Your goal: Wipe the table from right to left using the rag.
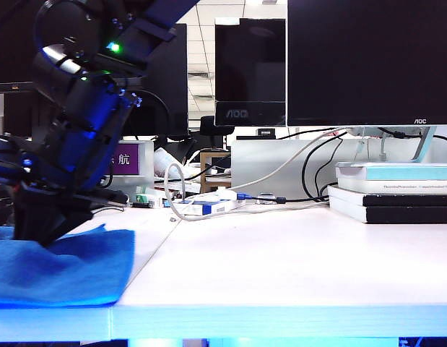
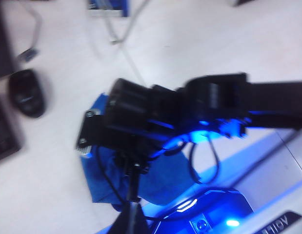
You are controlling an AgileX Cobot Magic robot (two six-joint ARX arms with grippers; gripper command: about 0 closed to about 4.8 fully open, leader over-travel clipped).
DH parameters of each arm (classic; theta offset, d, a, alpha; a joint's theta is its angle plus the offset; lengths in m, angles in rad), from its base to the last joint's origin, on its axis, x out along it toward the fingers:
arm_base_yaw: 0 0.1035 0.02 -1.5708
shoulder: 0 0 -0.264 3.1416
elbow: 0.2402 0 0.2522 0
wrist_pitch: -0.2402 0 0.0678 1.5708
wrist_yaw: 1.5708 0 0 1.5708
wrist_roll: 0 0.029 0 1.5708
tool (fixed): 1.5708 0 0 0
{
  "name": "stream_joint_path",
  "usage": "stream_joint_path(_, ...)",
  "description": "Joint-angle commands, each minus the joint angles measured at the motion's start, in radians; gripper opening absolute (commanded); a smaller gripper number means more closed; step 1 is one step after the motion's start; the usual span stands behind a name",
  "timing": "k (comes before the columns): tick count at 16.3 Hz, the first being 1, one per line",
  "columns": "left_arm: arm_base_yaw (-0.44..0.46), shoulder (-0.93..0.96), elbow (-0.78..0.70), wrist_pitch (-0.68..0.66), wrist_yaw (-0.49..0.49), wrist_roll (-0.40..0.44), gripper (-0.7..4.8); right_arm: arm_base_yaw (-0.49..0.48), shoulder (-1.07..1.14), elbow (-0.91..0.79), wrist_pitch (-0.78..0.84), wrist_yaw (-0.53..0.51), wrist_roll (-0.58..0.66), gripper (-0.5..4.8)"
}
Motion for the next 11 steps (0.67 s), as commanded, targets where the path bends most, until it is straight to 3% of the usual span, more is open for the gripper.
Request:
stream_joint_path(1,0.000,-0.002,0.003,-0.003,-0.070,-0.055,-0.05,0.010,0.029,-0.011,0.004,0.000,0.003,-0.06)
stream_joint_path(11,0.000,-0.003,0.003,-0.003,-0.069,-0.063,-0.05,0.059,0.064,-0.011,0.100,-0.023,0.059,-0.06)
